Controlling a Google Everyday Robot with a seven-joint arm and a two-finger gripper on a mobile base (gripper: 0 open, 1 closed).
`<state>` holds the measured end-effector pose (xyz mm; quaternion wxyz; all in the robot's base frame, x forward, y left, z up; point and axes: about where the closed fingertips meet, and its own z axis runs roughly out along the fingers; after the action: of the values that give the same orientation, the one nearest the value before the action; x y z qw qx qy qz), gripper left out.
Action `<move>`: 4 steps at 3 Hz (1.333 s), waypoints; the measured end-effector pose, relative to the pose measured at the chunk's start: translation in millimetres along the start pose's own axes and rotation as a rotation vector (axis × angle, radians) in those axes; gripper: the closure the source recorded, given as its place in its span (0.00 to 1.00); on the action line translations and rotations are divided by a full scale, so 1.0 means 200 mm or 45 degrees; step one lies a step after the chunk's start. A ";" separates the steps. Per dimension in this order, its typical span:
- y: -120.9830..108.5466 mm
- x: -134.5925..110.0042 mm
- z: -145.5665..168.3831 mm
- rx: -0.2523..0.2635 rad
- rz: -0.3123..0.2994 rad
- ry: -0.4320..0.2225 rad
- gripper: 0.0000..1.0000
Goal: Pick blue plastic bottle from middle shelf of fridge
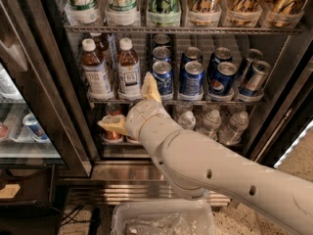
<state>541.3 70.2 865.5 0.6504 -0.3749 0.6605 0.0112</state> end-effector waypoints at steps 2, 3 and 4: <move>0.06 0.05 -0.01 0.012 0.249 -0.101 0.00; 0.11 -0.02 -0.02 0.058 0.300 -0.166 0.00; 0.11 -0.02 -0.02 0.058 0.300 -0.166 0.00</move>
Offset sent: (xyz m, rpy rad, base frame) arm -0.0124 0.0079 -0.0301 0.4114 0.0910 0.0158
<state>525.1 85.8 858.8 0.6945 -0.2783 0.6564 0.0966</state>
